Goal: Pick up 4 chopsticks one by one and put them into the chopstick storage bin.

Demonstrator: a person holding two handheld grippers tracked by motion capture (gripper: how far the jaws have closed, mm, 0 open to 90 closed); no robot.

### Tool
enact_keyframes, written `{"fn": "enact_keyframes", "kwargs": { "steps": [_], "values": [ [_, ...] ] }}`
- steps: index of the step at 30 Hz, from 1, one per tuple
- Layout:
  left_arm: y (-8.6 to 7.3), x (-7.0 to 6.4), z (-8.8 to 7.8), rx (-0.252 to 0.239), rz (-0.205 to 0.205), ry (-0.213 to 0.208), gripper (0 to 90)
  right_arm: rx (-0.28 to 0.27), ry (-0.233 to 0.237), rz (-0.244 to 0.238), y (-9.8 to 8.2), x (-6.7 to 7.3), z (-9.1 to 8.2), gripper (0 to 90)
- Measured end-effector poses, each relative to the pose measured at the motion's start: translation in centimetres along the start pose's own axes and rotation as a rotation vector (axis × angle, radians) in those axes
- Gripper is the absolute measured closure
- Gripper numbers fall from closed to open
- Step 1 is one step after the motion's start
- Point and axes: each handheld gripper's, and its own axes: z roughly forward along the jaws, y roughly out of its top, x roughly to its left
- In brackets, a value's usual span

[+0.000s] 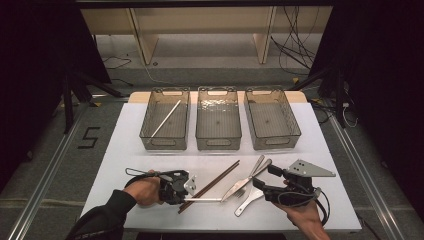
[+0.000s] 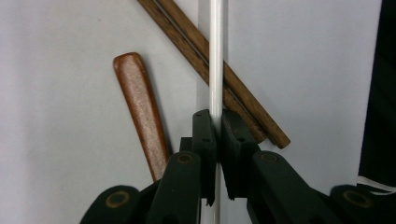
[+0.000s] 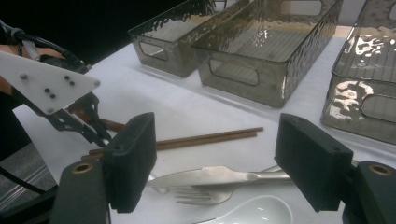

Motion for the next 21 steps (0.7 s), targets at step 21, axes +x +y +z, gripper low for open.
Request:
{"fn": "enact_keyframes", "kwargs": {
  "steps": [21],
  "values": [
    [-0.8, 1.6, -3.6, -0.117, -0.234, 0.047, 84.9, 0.001, -0.003, 0.001, 0.0, 0.0, 0.0, 29.9]
  ]
}}
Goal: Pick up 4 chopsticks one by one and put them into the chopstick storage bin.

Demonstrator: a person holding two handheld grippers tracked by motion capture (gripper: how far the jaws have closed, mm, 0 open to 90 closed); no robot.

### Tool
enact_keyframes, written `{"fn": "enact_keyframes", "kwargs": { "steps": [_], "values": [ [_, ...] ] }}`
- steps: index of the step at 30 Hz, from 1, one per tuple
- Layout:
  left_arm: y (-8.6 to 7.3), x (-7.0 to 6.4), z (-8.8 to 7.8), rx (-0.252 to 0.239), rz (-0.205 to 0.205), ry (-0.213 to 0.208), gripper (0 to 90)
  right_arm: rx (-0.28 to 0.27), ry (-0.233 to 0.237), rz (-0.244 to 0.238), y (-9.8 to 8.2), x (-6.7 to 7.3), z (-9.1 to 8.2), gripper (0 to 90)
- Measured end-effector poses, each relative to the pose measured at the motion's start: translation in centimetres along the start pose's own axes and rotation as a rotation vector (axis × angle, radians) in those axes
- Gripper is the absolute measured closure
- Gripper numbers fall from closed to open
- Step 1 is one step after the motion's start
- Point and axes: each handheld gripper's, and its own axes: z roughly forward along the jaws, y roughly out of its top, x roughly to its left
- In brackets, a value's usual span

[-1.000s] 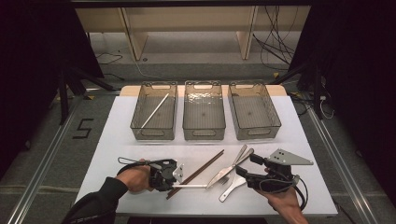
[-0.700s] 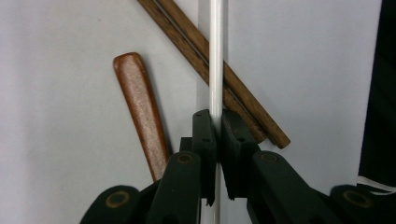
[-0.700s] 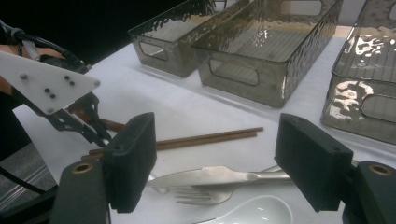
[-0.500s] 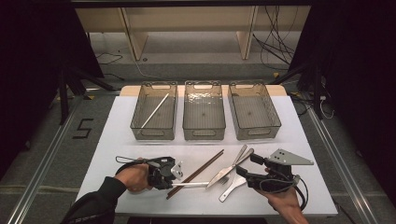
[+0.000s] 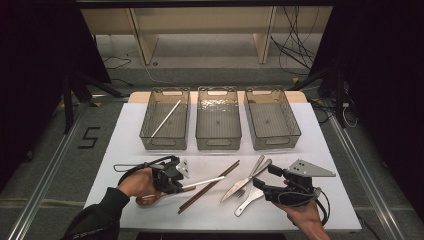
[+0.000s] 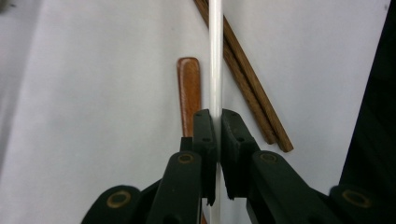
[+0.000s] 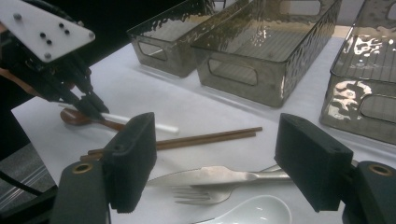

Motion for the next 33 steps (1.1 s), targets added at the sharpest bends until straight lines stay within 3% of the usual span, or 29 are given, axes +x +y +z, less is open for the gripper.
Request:
{"fn": "enact_keyframes", "kwargs": {
  "steps": [5, 16, 33],
  "values": [
    [0.2, 1.0, -1.1, -0.06, -0.083, 0.039, 84.9, 0.002, -0.004, 0.006, 0.0, -0.1, 0.0, 29.9],
    [-0.8, 4.8, -3.7, -0.176, -0.26, 0.12, 84.9, 0.004, -0.005, 0.006, -0.1, -0.1, 0.0, 29.9],
    [0.4, 11.5, -7.4, -0.294, -0.415, 0.279, 84.8, -0.001, -0.001, 0.009, -0.1, -0.1, 0.0, 29.9]
  ]
}}
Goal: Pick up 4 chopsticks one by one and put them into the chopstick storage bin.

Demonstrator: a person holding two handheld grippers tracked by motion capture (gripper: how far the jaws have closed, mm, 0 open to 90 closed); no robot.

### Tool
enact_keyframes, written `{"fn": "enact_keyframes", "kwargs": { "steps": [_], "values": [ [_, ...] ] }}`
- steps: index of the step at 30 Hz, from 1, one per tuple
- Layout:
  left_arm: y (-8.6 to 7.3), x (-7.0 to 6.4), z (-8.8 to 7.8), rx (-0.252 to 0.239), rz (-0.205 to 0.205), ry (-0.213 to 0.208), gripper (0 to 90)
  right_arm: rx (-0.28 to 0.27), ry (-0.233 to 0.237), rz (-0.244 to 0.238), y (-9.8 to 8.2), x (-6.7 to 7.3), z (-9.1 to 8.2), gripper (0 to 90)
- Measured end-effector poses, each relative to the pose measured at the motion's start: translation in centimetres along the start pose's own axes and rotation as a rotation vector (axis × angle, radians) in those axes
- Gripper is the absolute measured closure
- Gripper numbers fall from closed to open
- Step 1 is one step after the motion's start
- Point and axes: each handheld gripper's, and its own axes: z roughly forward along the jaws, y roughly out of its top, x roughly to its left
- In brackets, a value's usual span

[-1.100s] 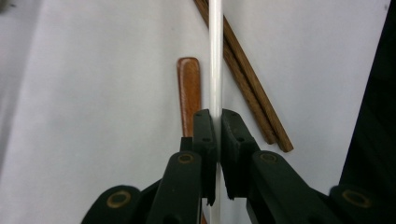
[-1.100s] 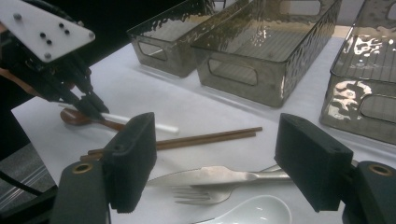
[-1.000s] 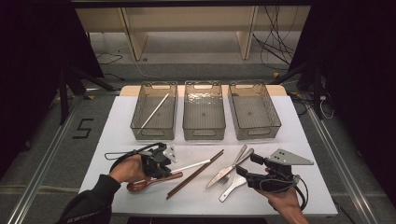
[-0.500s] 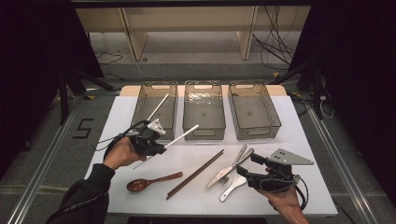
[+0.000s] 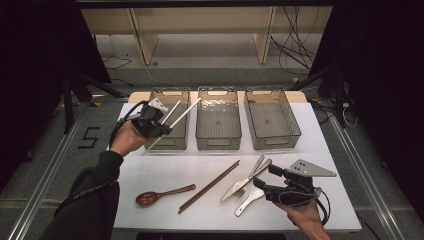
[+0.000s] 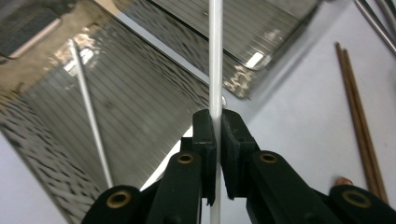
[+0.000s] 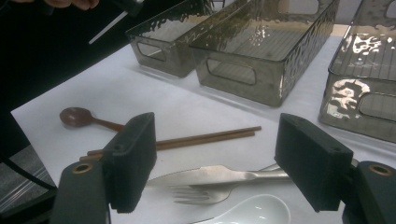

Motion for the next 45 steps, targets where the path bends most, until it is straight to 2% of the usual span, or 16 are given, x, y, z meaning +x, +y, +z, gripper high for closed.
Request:
{"fn": "enact_keyframes", "kwargs": {
  "steps": [8, 13, 20, 24, 26, 30, 35, 40, 45],
  "values": [
    [1.4, 2.0, 1.2, 0.005, -0.028, 0.039, 84.8, 0.0, 0.002, 0.003, 0.0, -0.1, 0.0, 29.9],
    [1.6, 3.5, 1.6, -0.019, -0.068, 0.06, 84.8, -0.002, 0.005, 0.003, 0.0, -0.1, 0.0, 29.9],
    [1.8, 5.1, 2.2, -0.04, -0.084, 0.089, 84.8, -0.004, 0.006, 0.002, 0.0, -0.1, 0.0, 29.9],
    [2.0, 5.9, 2.9, -0.042, -0.106, 0.105, 84.8, 0.0, 0.007, 0.004, 0.0, -0.1, 0.0, 29.9],
    [1.9, 6.2, 3.1, -0.056, -0.127, 0.114, 84.8, -0.002, 0.008, 0.004, 0.0, -0.1, 0.0, 29.9],
    [2.0, 6.5, 3.5, -0.05, -0.121, 0.126, 84.8, -0.003, 0.01, 0.007, 0.0, -0.1, -0.1, 29.9],
    [1.8, 7.0, 4.2, -0.057, -0.148, 0.123, 84.8, -0.005, 0.013, 0.01, 0.0, -0.2, -0.1, 29.9],
    [1.4, 7.2, 5.2, -0.033, -0.152, 0.125, 84.7, -0.002, 0.015, 0.008, 0.0, -0.1, 0.0, 29.9],
    [1.1, 7.4, 5.7, -0.034, -0.167, 0.126, 84.6, -0.004, 0.016, 0.009, -0.1, -0.2, 0.0, 29.9]
  ]
}}
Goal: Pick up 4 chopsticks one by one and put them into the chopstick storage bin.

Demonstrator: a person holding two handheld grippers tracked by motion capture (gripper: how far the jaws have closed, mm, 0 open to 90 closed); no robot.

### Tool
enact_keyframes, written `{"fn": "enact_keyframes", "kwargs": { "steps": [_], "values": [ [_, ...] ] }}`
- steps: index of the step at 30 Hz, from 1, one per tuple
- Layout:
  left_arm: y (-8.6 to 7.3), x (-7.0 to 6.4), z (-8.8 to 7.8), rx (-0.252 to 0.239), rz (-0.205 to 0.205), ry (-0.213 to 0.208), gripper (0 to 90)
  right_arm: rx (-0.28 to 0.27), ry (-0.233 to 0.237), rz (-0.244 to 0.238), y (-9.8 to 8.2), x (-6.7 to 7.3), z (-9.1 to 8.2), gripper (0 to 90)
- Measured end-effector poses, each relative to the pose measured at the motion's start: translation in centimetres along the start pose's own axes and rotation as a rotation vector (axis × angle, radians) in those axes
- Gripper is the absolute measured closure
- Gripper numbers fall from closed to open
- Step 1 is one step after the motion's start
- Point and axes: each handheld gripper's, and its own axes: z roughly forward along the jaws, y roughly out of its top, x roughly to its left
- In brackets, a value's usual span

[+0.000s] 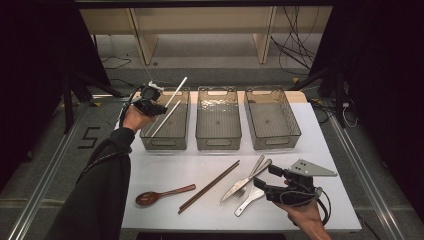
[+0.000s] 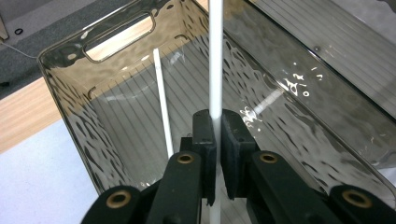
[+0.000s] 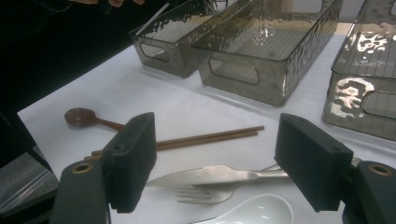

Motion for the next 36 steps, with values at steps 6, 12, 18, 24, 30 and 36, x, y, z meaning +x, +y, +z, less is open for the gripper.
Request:
{"fn": "enact_keyframes", "kwargs": {
  "steps": [6, 12, 18, 24, 30, 36],
  "values": [
    [-0.7, 0.2, 0.5, 0.011, -0.01, 0.016, 84.6, 0.002, 0.0, 0.0, 0.0, 0.0, 0.0, 29.9],
    [-1.4, 0.4, 1.2, 0.04, -0.014, 0.028, 84.3, 0.003, 0.0, -0.001, 0.0, 0.0, 0.0, 29.9],
    [-2.0, 0.5, 1.7, 0.059, -0.032, 0.042, 83.5, 0.001, 0.0, -0.004, 0.0, 0.0, 0.0, 29.9],
    [-2.2, 0.4, 1.9, 0.068, -0.062, 0.041, 73.7, 0.001, 0.0, -0.006, 0.0, 0.1, 0.0, 29.9],
    [-1.7, -0.3, 0.9, 0.074, -0.06, 0.031, 55.8, 0.002, -0.003, -0.003, 0.0, 0.0, 0.0, 29.9],
    [-1.2, -1.4, -0.9, 0.073, -0.072, -0.02, 44.3, 0.0, -0.005, -0.007, 0.0, 0.1, -0.1, 29.9]
  ]
}}
